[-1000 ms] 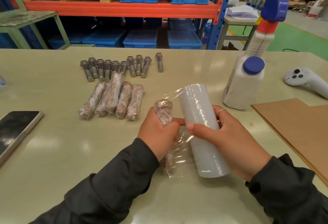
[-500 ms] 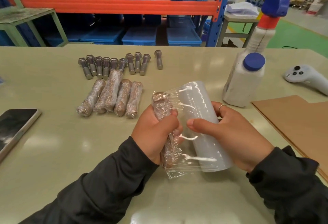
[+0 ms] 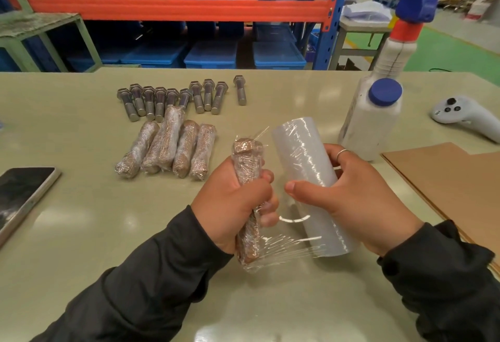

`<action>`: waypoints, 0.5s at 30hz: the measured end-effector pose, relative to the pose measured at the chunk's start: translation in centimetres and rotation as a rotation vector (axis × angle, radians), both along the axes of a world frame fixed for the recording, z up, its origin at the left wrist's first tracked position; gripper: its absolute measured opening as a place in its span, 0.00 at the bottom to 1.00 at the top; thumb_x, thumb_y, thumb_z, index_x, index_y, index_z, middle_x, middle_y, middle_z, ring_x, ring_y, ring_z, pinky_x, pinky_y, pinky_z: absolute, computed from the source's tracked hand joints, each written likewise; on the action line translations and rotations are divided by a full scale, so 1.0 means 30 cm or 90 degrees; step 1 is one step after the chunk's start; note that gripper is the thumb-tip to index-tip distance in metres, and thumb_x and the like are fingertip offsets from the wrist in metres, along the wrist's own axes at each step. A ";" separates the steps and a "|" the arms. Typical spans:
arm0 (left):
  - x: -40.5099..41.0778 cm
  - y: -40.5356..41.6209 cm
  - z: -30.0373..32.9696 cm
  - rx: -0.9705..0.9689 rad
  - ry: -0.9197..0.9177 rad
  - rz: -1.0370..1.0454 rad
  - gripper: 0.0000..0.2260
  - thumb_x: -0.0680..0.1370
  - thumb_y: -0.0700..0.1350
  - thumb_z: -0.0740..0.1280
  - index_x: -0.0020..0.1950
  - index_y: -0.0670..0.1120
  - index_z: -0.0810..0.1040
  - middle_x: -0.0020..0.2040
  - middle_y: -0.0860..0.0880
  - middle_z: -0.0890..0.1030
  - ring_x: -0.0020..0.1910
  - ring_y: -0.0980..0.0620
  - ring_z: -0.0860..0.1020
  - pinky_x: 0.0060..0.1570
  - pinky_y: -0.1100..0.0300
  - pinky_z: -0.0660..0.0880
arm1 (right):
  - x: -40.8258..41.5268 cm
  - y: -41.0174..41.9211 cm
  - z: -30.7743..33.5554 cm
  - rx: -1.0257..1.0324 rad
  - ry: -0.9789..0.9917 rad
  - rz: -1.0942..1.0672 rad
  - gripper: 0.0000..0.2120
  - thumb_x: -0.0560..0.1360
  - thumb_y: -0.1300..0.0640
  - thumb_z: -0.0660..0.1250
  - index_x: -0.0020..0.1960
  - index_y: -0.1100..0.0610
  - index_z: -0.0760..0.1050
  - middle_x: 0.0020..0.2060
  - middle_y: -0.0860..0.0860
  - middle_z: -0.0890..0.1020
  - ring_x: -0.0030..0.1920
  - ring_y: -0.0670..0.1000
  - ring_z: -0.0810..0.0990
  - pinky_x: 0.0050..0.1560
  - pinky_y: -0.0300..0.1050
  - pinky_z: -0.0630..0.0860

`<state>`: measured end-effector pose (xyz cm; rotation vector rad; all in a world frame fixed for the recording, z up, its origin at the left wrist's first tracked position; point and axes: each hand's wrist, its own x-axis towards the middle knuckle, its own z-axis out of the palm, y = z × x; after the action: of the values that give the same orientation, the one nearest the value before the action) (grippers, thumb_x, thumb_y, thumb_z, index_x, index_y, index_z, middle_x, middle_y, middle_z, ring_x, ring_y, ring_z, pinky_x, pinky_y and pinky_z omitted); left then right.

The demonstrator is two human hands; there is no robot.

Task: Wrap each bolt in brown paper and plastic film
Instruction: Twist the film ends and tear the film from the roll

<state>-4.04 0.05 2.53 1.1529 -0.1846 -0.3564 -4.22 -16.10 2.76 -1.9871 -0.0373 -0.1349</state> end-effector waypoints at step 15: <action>0.004 0.038 0.013 0.109 -0.040 -0.076 0.14 0.63 0.30 0.58 0.43 0.44 0.64 0.30 0.52 0.72 0.22 0.55 0.67 0.22 0.65 0.66 | 0.009 -0.016 0.009 -0.146 -0.006 0.017 0.28 0.57 0.42 0.73 0.53 0.36 0.67 0.46 0.41 0.70 0.41 0.38 0.74 0.38 0.21 0.68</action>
<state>-3.92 1.21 2.92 1.3264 -0.2826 -0.4482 -3.95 -16.59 3.02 -2.2135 -0.0890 -0.1260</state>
